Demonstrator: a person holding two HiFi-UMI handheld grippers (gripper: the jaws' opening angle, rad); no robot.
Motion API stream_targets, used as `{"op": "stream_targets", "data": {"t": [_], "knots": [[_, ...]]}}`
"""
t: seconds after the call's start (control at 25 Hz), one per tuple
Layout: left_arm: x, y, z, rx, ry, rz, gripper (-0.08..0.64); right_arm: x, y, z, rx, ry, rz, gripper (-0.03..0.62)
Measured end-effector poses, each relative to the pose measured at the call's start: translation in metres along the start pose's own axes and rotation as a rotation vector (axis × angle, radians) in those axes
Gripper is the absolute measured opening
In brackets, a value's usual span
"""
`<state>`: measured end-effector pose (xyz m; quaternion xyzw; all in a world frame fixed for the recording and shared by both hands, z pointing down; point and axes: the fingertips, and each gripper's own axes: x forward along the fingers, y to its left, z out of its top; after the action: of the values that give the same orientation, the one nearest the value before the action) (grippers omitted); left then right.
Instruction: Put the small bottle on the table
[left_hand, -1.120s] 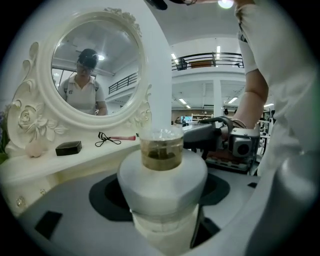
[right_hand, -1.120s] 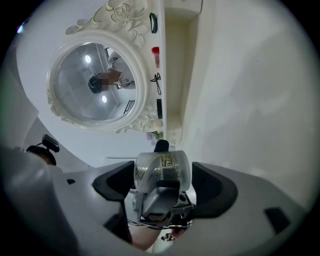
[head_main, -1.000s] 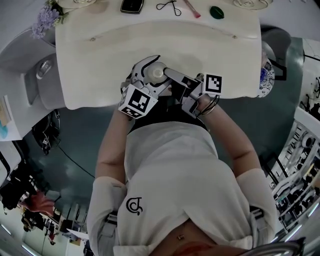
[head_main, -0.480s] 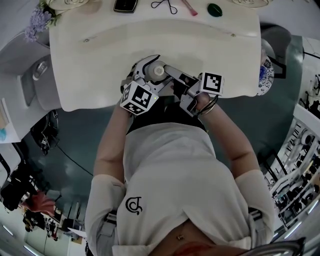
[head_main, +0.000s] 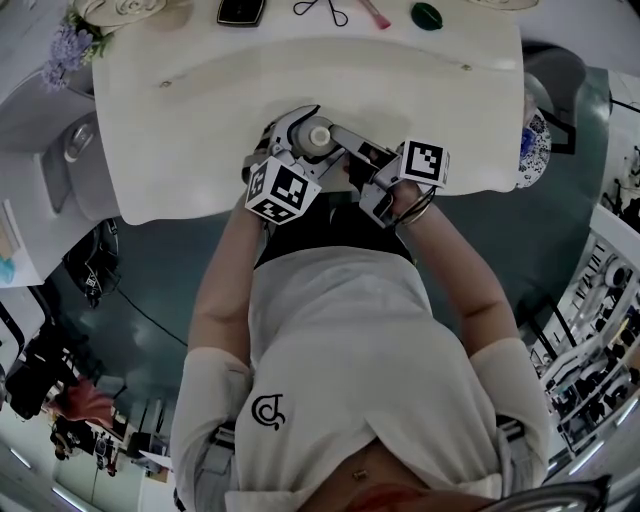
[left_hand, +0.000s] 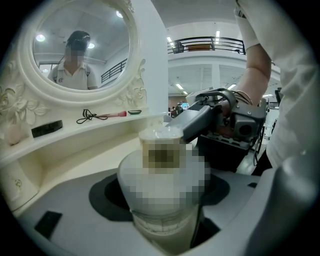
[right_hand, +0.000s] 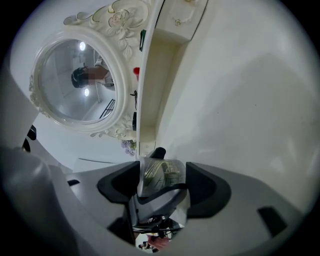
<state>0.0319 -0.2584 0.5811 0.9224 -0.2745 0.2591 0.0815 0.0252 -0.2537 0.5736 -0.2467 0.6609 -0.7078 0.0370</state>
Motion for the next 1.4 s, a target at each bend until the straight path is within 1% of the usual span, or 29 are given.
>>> {"op": "stream_targets", "data": {"t": [0.2,0.36,0.44,0.52,0.56,0.64,0.68,0.8,0.88,0.96,1.04,1.08,1.12,1.16,1.2,1.28,1.36,1.4], "knots": [[0.0,0.0,0.0,-0.004,0.003,-0.001,0.351,0.001,0.001,0.0,-0.006,-0.005,0.004,0.295],[-0.001,-0.001,-0.001,-0.005,0.0,-0.017,0.351,0.002,0.0,-0.003,-0.02,0.001,-0.009,0.294],[-0.002,-0.001,0.003,-0.033,-0.027,-0.033,0.358,0.001,0.0,-0.005,-0.026,0.002,-0.013,0.291],[-0.004,0.001,0.008,-0.087,-0.069,-0.046,0.399,0.001,-0.001,-0.005,-0.009,-0.007,-0.002,0.29],[-0.006,0.002,0.01,-0.104,-0.081,-0.048,0.408,0.001,-0.001,-0.005,-0.001,-0.013,0.001,0.291],[-0.008,0.003,0.011,-0.106,-0.083,-0.041,0.413,0.001,-0.001,-0.005,-0.006,-0.024,0.006,0.29],[-0.011,0.003,0.011,-0.103,-0.083,-0.036,0.413,0.001,0.002,-0.004,-0.018,-0.03,0.014,0.282],[-0.023,0.006,0.017,-0.097,-0.088,-0.008,0.413,-0.002,0.016,0.001,-0.068,-0.062,0.043,0.193],[-0.033,0.009,0.023,-0.08,-0.089,0.025,0.411,-0.009,0.026,0.008,-0.09,-0.104,0.06,0.175],[-0.043,0.01,0.034,-0.076,-0.115,0.049,0.411,-0.018,0.035,0.016,-0.1,-0.145,0.077,0.161],[-0.054,0.011,0.052,-0.085,-0.168,0.07,0.4,-0.027,0.043,0.022,-0.127,-0.172,0.091,0.131],[-0.061,0.012,0.062,-0.091,-0.195,0.085,0.384,-0.031,0.048,0.024,-0.153,-0.183,0.094,0.102],[-0.069,0.014,0.07,-0.097,-0.218,0.106,0.342,-0.034,0.053,0.025,-0.184,-0.194,0.09,0.062],[-0.078,0.016,0.077,-0.104,-0.24,0.133,0.282,-0.037,0.057,0.025,-0.22,-0.205,0.081,0.019],[-0.086,0.02,0.083,-0.111,-0.26,0.162,0.234,-0.041,0.061,0.025,-0.259,-0.214,0.066,0.002],[-0.102,0.028,0.093,-0.122,-0.291,0.217,0.171,-0.048,0.066,0.026,-0.333,-0.225,0.026,0.002],[-0.115,0.034,0.102,-0.123,-0.305,0.253,0.103,-0.053,0.073,0.028,-0.404,-0.232,-0.011,0.002],[-0.121,0.037,0.106,-0.123,-0.31,0.266,0.071,-0.055,0.078,0.03,-0.456,-0.236,-0.026,0.002]]}}
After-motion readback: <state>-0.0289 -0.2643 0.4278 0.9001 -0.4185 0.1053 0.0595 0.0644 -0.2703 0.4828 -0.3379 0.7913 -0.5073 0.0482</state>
